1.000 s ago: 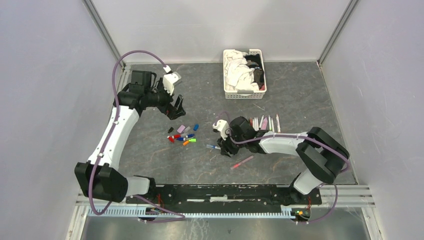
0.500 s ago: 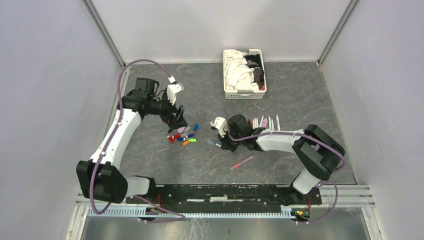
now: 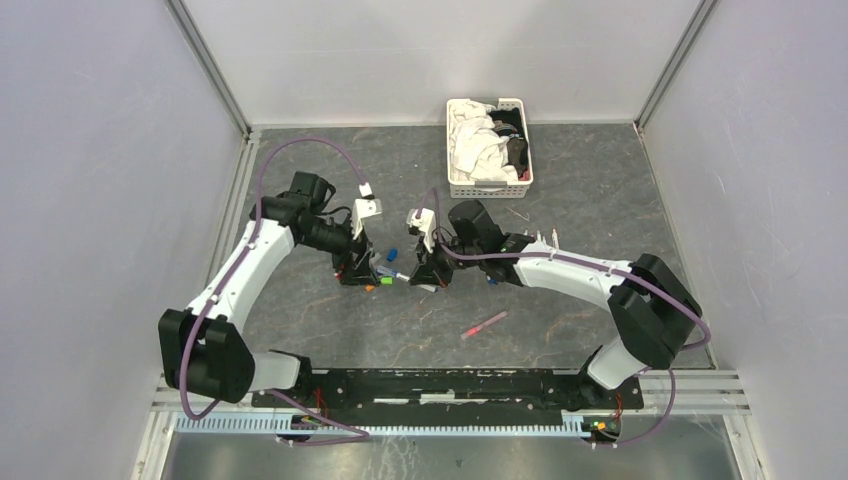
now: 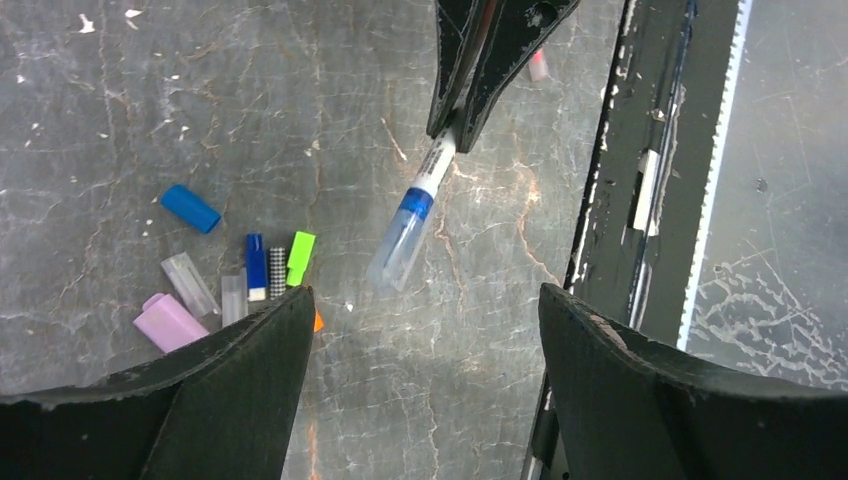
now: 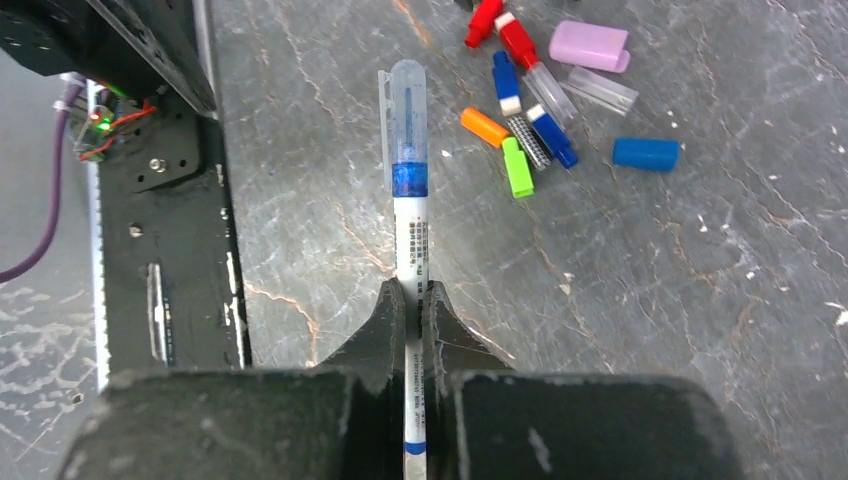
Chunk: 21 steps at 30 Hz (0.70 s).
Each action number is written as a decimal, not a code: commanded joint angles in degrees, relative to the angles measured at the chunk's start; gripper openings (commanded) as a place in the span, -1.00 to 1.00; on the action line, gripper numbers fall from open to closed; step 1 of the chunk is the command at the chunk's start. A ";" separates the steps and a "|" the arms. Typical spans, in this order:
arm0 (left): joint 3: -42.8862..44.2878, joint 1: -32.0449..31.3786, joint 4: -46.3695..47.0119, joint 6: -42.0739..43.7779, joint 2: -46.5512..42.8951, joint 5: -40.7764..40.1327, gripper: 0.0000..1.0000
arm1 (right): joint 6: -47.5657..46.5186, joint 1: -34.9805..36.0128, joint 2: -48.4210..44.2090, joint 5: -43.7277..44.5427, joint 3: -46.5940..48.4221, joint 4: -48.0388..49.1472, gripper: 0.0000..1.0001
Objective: Open the pen caps
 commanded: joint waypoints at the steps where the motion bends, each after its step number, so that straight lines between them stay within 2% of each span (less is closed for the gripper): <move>1: -0.12 -1.45 -1.38 4.28 0.26 3.67 0.71 | 2.19 -0.22 -1.25 -5.40 2.23 1.26 -1.00; 11: 0.63 -3.53 -2.70 6.50 3.31 4.97 0.31 | 3.00 -0.21 -1.60 -8.78 3.92 1.53 -1.00; 16: 1.25 -5.07 -3.78 7.62 4.05 5.47 0.19 | 2.96 -0.18 -1.29 -10.47 4.56 1.25 -1.00; 19: 1.81 -5.96 -3.88 7.68 3.99 5.14 -0.07 | 2.86 -0.20 -1.18 -10.59 4.75 1.09 -1.00; 21: 2.45 -6.22 -4.20 7.85 4.07 4.84 -0.36 | 2.62 -0.18 -0.99 -10.66 4.89 0.73 -1.00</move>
